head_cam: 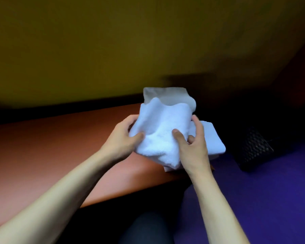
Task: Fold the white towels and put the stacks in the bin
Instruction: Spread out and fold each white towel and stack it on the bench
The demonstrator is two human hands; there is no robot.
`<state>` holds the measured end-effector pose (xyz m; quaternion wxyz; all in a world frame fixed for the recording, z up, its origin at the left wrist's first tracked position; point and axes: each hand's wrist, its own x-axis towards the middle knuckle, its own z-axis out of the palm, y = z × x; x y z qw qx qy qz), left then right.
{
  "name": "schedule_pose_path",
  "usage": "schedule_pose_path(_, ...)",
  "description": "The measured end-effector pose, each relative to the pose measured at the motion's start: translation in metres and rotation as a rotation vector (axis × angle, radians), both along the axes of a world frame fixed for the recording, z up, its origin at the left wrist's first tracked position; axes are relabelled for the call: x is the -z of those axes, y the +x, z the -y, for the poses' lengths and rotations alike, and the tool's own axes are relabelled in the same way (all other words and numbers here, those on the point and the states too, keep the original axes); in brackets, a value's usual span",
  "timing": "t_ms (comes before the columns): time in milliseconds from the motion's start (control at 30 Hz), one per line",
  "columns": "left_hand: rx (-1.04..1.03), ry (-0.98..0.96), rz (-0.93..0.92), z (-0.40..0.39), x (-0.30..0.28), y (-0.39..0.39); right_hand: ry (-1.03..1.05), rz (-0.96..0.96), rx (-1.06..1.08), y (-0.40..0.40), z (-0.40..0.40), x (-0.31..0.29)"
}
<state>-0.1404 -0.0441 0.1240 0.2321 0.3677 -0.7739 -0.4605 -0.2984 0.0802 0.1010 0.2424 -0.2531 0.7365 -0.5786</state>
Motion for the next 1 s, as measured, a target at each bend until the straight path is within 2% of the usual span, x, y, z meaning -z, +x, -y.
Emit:
schedule_pose_path(100,0.181,-0.210,0.106,0.011,-0.008,-0.050,-0.004,-0.178,0.119,-0.011,-0.020,0.000)
schedule_pose_path(200,0.198,-0.334,0.131,0.020,-0.011,-0.095,0.054,-0.186,0.210,-0.016,-0.027,0.007)
schedule_pose_path(267,0.177,-0.366,0.156,0.027,-0.005,-0.115,0.207,-0.197,0.173,-0.021,-0.029,0.020)
schedule_pose_path(333,0.176,-0.428,0.328,0.027,0.010,-0.125,0.375,-0.244,0.077,-0.024,-0.031,0.035)
schedule_pose_path(400,0.200,-0.561,0.488,0.013,0.028,-0.120,0.438,-0.274,0.027,-0.027,-0.032,0.045)
schedule_pose_path(433,0.224,-0.650,0.496,0.002,0.037,-0.114,0.432,-0.304,0.045,-0.028,-0.032,0.047)
schedule_pose_path(467,0.239,-0.731,0.478,-0.009,0.045,-0.106,0.410,-0.375,0.101,-0.030,-0.033,0.048)
schedule_pose_path(533,0.220,-0.826,0.481,-0.027,0.058,-0.090,0.357,-0.646,0.246,-0.037,-0.035,0.048)
schedule_pose_path(567,0.212,-0.827,0.511,-0.033,0.064,-0.083,0.346,-0.774,0.275,-0.040,-0.036,0.050)
schedule_pose_path(633,0.223,-0.726,0.579,-0.041,0.072,-0.074,0.360,-0.911,0.195,-0.048,-0.035,0.058)
schedule_pose_path(733,0.248,-0.616,0.614,-0.040,0.082,-0.072,0.454,-0.898,0.043,-0.046,-0.035,0.074)
schedule_pose_path(867,0.258,-0.641,0.617,-0.038,0.076,-0.070,0.435,-0.878,0.064,-0.042,-0.035,0.075)
schedule_pose_path(1000,0.228,-0.641,0.575,-0.041,0.066,-0.050,0.349,-0.944,0.059,-0.026,-0.032,0.065)
